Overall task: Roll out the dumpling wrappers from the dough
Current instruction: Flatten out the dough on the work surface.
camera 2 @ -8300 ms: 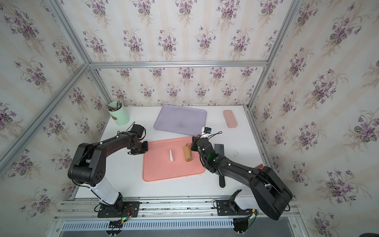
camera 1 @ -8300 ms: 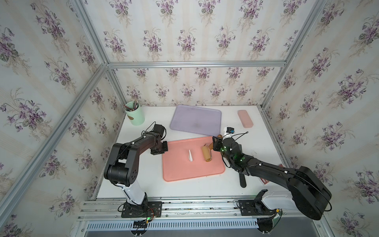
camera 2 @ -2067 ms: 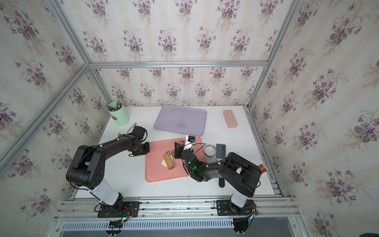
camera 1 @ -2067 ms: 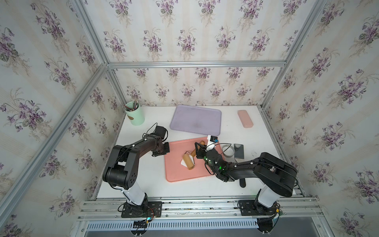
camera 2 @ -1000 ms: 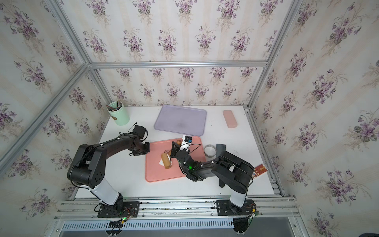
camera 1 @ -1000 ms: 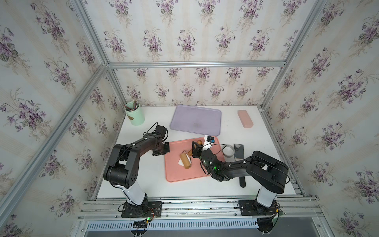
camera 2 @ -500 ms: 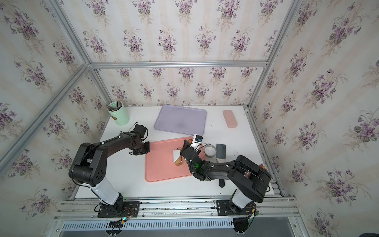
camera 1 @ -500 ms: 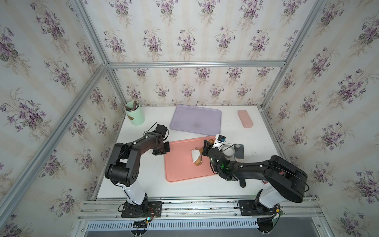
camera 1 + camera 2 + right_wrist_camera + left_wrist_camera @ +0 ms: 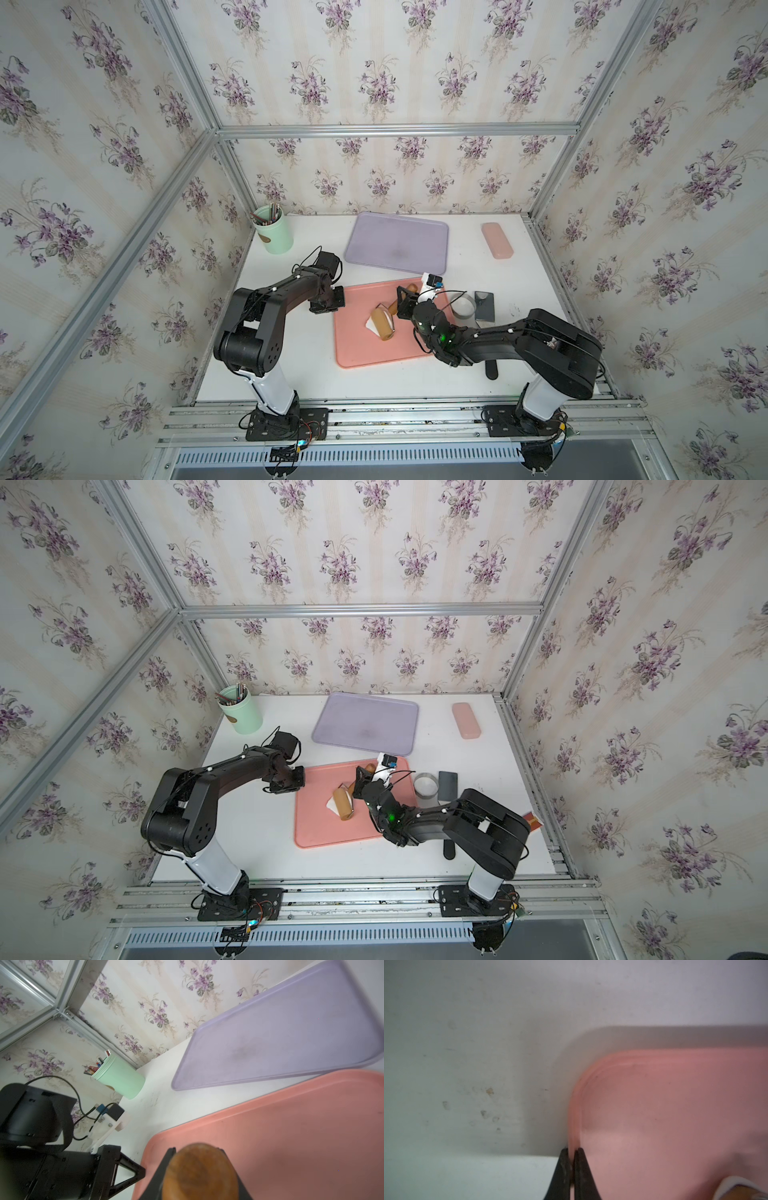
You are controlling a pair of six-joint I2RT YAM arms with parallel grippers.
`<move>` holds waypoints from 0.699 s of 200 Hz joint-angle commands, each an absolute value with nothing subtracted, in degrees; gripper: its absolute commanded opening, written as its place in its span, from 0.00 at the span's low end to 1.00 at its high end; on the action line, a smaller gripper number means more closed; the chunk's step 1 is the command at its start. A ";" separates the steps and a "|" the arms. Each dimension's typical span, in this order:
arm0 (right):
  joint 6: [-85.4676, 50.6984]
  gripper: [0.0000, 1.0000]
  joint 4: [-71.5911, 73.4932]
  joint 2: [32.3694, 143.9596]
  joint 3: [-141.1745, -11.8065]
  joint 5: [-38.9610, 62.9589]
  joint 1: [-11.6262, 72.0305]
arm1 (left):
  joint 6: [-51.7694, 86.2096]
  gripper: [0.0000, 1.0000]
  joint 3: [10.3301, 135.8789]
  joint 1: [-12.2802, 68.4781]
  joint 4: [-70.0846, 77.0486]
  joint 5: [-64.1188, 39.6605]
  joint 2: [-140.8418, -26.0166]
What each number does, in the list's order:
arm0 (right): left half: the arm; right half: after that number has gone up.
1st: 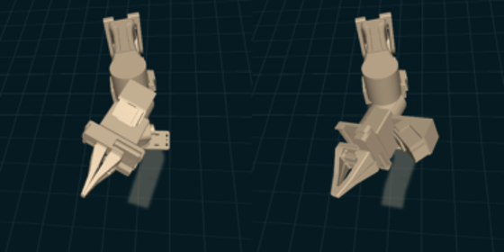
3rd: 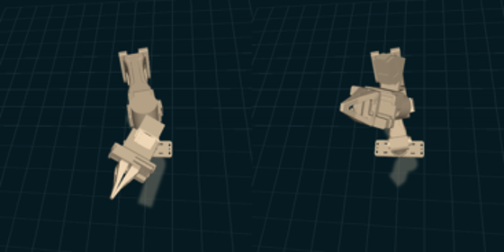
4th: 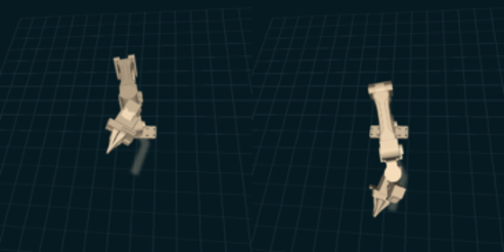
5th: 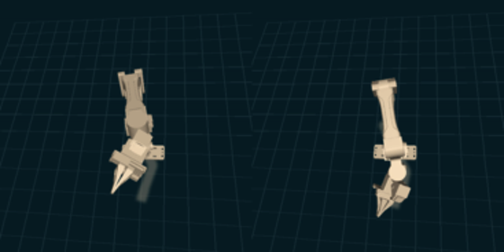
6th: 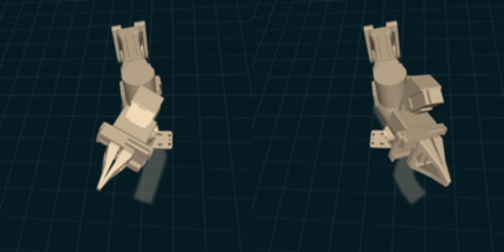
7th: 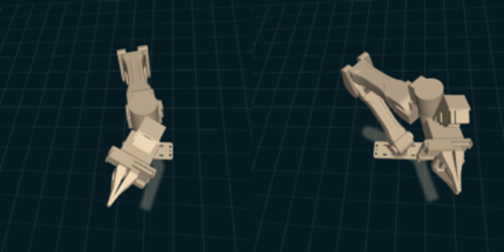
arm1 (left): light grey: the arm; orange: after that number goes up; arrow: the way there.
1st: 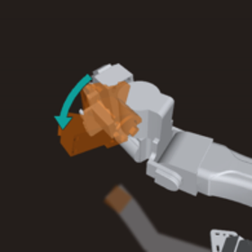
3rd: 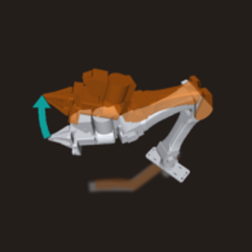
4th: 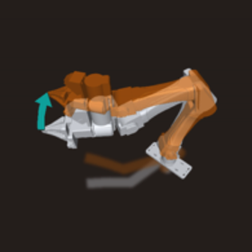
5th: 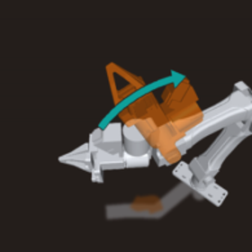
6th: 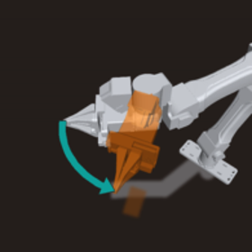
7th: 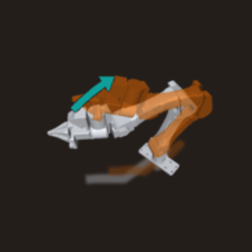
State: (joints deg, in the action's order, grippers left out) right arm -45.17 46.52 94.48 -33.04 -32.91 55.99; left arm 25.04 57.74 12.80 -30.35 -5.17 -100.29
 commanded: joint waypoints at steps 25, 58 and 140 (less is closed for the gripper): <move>-33.75 0.00 28.89 99.56 -35.47 -36.11 59.13 | 24.08 0.00 56.69 12.83 -30.95 -3.79 -101.16; -37.99 0.00 34.09 105.64 -38.69 -29.73 61.35 | 24.37 0.00 56.63 12.83 -30.67 -4.09 -101.24; -43.68 0.00 12.27 93.96 -33.28 -47.40 56.18 | 24.61 0.00 55.46 12.89 -31.03 -2.04 -100.29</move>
State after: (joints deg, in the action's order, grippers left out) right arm -47.90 40.56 94.80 -35.27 -39.18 56.60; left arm 25.08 56.62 12.80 -29.12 -5.10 -99.53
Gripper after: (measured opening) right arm 0.326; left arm 0.082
